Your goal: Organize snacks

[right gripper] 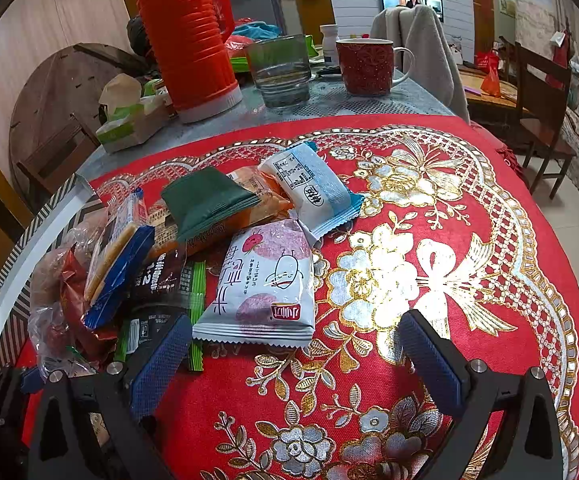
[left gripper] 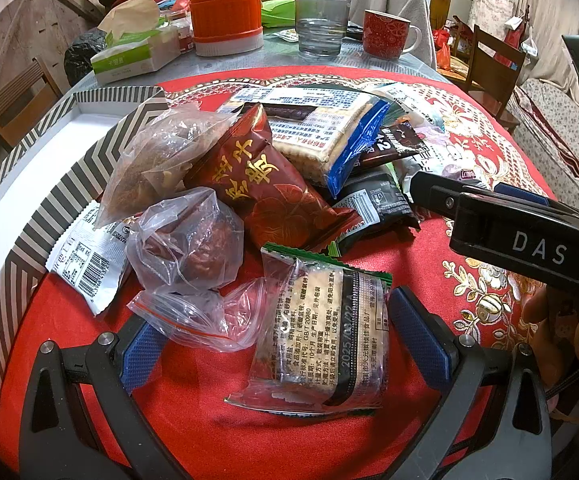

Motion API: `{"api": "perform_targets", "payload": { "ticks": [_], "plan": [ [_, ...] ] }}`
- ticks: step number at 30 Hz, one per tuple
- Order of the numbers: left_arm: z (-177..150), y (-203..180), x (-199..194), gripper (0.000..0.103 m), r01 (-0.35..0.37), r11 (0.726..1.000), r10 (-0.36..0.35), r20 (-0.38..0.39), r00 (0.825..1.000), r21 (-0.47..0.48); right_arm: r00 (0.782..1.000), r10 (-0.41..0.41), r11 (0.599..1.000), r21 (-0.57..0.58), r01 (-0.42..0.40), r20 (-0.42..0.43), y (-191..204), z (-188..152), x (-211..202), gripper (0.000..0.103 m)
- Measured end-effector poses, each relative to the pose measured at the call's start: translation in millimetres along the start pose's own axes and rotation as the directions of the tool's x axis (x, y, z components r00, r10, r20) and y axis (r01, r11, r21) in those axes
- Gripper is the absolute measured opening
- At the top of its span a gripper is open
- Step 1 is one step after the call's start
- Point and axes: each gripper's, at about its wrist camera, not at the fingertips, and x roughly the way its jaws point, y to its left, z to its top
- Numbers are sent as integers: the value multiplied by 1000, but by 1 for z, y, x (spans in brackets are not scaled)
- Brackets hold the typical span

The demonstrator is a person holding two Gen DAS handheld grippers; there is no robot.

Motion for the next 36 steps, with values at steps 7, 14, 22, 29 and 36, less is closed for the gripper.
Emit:
{"api": "perform_targets", "payload": {
  "ticks": [7,14,22,29,36],
  "plan": [
    [0,0,0,103,0,1000,0,0,1000,0,1000,0,1000,0,0,0,0,0,0,103],
    [0,0,0,103,0,1000,0,0,1000,0,1000,1,1000,1,-1,1,0,0,0,103],
    [0,0,0,103,0,1000,0,0,1000,0,1000,0,1000,0,0,0,0,0,0,103],
    [0,0,0,103,1,1000,-1,0,1000,0,1000,7,1000,5,-7,3,-1,0,-1,103],
    [-5,5,-13,102,37,998,-38,19,999,56,999,50,998,39,-51,20,-5,1,-4,103]
  ]
}}
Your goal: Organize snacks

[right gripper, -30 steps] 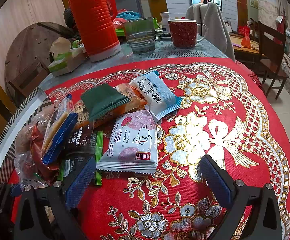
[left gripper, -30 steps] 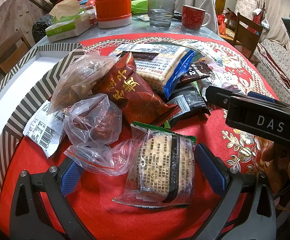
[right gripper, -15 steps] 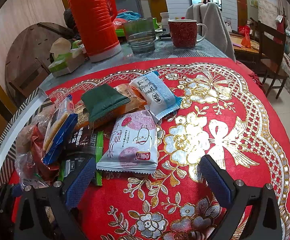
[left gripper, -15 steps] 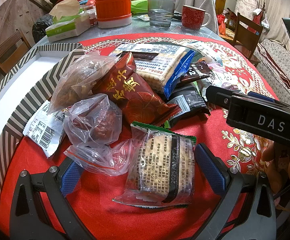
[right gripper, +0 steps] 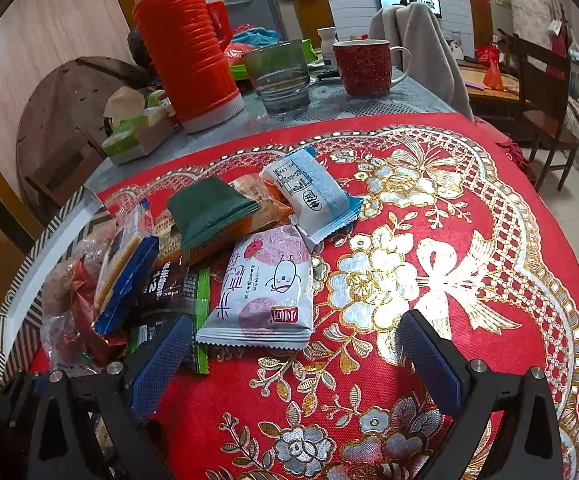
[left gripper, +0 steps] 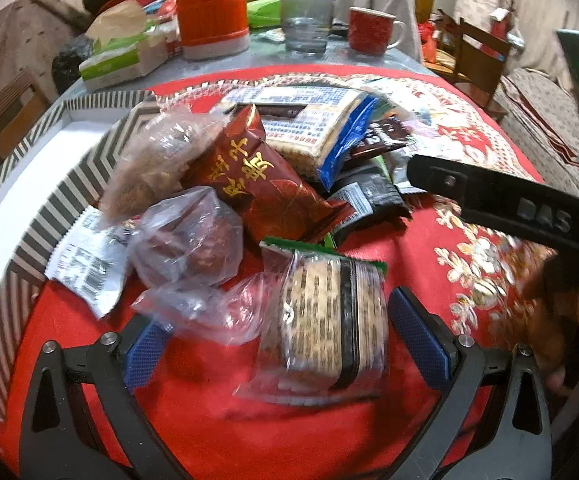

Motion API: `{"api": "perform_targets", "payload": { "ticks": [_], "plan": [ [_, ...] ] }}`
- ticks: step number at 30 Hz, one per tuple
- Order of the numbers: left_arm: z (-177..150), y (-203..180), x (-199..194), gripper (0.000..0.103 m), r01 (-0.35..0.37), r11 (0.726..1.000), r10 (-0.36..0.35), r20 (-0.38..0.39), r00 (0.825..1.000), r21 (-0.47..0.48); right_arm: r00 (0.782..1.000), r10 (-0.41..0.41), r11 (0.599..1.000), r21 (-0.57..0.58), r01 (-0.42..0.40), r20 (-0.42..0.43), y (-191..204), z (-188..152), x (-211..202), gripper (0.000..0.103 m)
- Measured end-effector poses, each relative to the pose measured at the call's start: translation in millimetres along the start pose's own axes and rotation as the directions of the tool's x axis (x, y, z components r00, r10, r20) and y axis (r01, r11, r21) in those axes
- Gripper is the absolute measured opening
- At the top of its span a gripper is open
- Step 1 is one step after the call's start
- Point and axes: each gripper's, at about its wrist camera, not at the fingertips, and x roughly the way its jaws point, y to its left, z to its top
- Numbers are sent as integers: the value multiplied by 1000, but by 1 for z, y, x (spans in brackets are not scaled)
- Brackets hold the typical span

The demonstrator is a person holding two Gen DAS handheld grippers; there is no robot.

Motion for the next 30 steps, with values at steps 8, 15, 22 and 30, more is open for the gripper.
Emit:
{"api": "perform_targets", "payload": {
  "ticks": [8,15,22,30],
  "plan": [
    [-16,35,-97,102,263,951,-308,389,868,165,1000,1,1000,1,-1,1,0,1,0,103],
    [33,125,-62,102,502,865,-476,313,822,-4,1000,-3,1000,-2,3,0,-1,0,0,103],
    [67,157,0,102,705,580,-725,136,675,-407,1000,-2,1000,-1,2,0,-1,0,0,103],
    [67,179,8,102,511,607,-594,80,801,-609,1000,-3,1000,-2,3,0,0,0,0,103]
  ]
}}
